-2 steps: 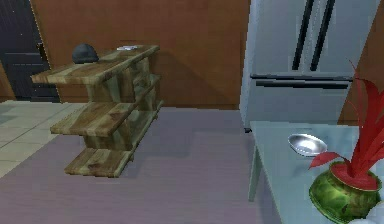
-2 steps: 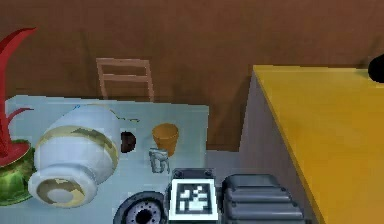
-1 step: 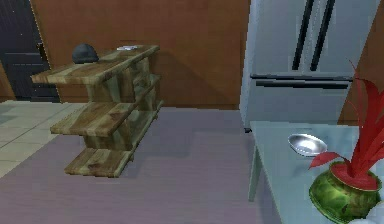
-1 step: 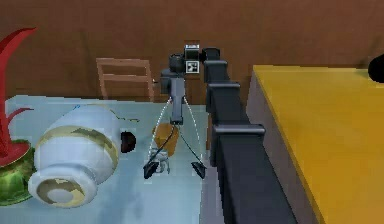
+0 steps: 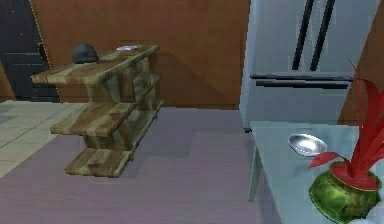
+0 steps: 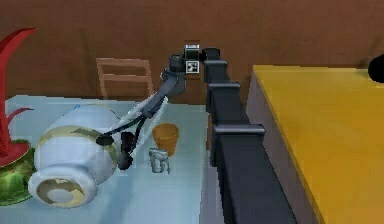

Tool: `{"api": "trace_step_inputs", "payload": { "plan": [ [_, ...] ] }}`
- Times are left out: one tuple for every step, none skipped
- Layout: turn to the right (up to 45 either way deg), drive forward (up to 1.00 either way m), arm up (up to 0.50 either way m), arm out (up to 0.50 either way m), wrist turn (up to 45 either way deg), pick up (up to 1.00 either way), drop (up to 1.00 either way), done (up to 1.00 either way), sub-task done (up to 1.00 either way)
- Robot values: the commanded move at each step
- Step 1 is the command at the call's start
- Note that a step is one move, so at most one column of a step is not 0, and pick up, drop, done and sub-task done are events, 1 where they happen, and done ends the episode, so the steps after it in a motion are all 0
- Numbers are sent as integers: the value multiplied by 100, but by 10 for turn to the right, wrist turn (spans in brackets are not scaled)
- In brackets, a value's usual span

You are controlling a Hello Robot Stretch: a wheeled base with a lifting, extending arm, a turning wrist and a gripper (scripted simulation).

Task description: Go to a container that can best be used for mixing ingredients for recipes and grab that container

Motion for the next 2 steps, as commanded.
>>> {"api": "trace_step_inputs", "payload": {
  "plan": [
    [0, 0, 0, 0, 450, 0, 0, 0, 0],
    [0, 0, 0, 0, 450, 0, 0, 0, 0]
  ]
}}
